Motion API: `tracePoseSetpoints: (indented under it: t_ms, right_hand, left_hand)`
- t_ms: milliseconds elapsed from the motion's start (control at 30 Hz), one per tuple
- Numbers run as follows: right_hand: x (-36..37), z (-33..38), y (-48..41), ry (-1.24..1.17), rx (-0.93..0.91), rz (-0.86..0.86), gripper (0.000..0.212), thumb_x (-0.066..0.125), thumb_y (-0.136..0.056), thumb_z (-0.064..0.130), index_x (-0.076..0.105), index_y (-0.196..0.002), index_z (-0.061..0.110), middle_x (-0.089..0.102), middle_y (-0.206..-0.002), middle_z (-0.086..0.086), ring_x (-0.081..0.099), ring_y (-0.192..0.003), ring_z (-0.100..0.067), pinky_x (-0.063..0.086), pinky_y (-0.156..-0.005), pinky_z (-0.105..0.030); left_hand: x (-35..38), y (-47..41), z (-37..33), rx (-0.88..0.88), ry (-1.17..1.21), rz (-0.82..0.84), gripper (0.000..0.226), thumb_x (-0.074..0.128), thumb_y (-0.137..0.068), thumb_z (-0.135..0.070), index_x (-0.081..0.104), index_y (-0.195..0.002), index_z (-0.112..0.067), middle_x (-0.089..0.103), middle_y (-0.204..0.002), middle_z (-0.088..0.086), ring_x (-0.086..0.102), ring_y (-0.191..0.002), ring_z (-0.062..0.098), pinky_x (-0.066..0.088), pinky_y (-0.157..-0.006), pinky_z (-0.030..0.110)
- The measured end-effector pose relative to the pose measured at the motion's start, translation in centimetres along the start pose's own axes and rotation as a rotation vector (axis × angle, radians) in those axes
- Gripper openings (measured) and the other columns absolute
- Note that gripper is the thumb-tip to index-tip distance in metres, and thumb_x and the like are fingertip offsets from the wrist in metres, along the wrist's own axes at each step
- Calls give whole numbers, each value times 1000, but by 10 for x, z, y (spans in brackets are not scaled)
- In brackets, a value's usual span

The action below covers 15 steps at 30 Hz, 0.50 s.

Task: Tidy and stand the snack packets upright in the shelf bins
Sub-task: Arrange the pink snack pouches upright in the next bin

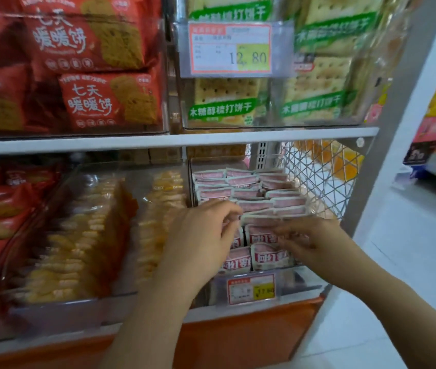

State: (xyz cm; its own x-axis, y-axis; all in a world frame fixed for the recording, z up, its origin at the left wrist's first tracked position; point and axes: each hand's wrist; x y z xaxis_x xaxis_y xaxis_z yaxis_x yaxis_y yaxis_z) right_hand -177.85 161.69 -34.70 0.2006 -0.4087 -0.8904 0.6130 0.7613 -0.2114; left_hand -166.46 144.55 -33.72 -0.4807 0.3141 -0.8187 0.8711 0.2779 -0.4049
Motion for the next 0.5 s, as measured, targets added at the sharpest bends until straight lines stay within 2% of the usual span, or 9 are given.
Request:
tracePoseSetpoints:
  t_ms: [67, 133, 233, 300, 400, 500]
  right_hand:
    - [5, -10, 4, 74, -63, -1, 23, 64, -83, 20, 71, -102, 30, 70, -98, 15, 62, -84, -3, 53, -82, -29]
    - [11, -18, 5, 112, -67, -21, 21, 65, -81, 24, 70, -100, 32, 70, -95, 13, 61, -82, -8, 53, -78, -35]
    - [16, -23, 0, 126, -51, -46, 17, 67, -80, 33, 71, -97, 34, 70, -96, 16, 63, -90, -9, 48, -89, -37]
    - [15, -24, -4, 124, -43, -37, 16, 67, -81, 35, 71, -96, 36, 70, -96, 18, 62, -93, -7, 46, -94, -34]
    - [12, -29, -7, 139, -30, 8, 13, 66, -82, 37, 71, -94, 37, 69, -98, 18, 61, -95, -7, 39, -99, -31]
    - [13, -31, -7, 146, -1, 10, 13, 62, -85, 39, 69, -96, 39, 67, -101, 19, 58, -99, -8, 28, -103, -30]
  left_hand:
    - [9, -1, -9, -5, -42, 174, 28, 57, -92, -32, 59, -120, -33, 63, -112, -16, 58, -97, 0, 50, -87, 23]
    - [17, -5, -10, -13, -164, 337, 24, 59, -90, -35, 62, -114, -30, 65, -107, -8, 60, -91, 10, 52, -80, 31]
    - [23, -17, -14, 7, -400, 504, 24, 62, -88, -35, 61, -108, -23, 62, -104, 1, 56, -88, 18, 43, -68, 29]
    - [25, -25, -17, 19, -447, 590, 28, 65, -86, -33, 59, -109, -20, 60, -103, 3, 54, -89, 20, 36, -66, 28]
    - [24, -34, -17, 49, -512, 689, 20, 67, -85, -28, 58, -100, -18, 55, -90, 2, 52, -84, 21, 35, -60, 29]
    - [18, -35, -13, 133, -634, 695, 14, 64, -86, -25, 56, -93, -17, 52, -83, 1, 55, -84, 24, 37, -61, 30]
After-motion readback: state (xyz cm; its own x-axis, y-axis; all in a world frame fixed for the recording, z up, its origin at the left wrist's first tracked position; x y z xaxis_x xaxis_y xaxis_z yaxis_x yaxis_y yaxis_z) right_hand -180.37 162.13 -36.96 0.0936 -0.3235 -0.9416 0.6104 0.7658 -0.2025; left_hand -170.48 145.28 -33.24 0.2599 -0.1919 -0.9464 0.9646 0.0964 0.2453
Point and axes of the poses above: each hand's wrist, its own y-axis away from the middle knuckle, its own x-axis out of the palm, z = x × y
